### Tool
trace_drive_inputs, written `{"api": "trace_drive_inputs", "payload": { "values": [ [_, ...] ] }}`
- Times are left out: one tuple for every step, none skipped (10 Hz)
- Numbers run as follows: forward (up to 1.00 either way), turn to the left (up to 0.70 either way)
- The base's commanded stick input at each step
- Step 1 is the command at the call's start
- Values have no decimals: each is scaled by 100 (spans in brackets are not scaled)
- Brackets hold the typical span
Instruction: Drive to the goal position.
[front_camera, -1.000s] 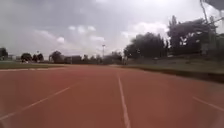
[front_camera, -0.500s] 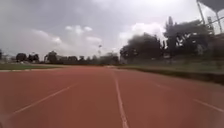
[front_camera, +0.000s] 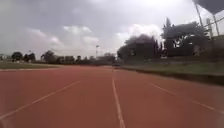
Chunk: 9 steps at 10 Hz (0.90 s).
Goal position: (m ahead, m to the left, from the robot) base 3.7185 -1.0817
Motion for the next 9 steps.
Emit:
{"api": "trace_drive_inputs", "payload": {
  "values": [
    [45, -3],
    [45, 0],
    [45, 0],
    [45, 0],
    [45, 0],
    [45, 0],
    [45, 0],
    [45, 0],
    [45, 0]
  ]
}}
